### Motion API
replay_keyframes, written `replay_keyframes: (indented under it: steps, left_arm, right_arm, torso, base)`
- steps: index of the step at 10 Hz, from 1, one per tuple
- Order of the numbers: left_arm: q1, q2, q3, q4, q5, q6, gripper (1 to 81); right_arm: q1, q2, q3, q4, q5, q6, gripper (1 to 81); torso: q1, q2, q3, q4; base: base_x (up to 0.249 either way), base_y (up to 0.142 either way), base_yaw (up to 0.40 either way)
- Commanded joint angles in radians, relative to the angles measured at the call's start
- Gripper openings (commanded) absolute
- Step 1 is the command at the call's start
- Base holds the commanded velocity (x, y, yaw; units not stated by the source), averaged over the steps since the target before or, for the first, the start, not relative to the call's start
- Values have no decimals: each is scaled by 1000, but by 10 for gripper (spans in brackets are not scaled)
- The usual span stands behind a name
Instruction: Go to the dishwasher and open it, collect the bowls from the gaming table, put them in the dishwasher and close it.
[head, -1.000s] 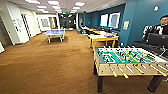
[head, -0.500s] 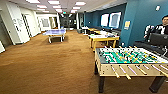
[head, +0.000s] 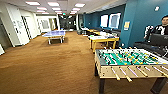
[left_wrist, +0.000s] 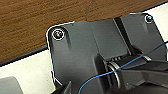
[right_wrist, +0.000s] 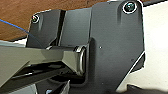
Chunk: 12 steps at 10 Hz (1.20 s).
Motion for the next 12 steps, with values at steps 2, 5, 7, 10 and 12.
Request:
replay_keyframes:
  steps: [2, 5, 7, 10, 12]
  left_arm:
    - [-48, -8, -4, -1, 49, 0, 811]
    - [-46, -8, -4, -1, 49, 0, 811]
    - [-46, -8, -4, -1, 49, 0, 811]
    - [-46, -8, -4, -1, 49, 0, 811]
    - [-48, -8, -4, -1, 49, 0, 811]
  right_arm:
    - [37, 0, 2, -9, -47, -4, 811]
    - [36, 0, 2, -7, -46, -4, 811]
    - [36, 0, 2, -9, -46, -4, 811]
    - [36, 0, 2, -7, -46, -4, 811]
    - [34, 0, 2, -7, -46, -4, 811]
  torso:
    - [0, 0, 0, 0]
    - [0, 0, 0, 0]
    - [1, 1, 0, 0]
    - [-1, 0, 0, 0]
    - [-1, 0, 0, 0]
  base:
    - [128, 0, 0]
    - [133, 0, 0]
    - [133, 0, 0]
    - [133, 0, 0]
    - [133, 0, 0]
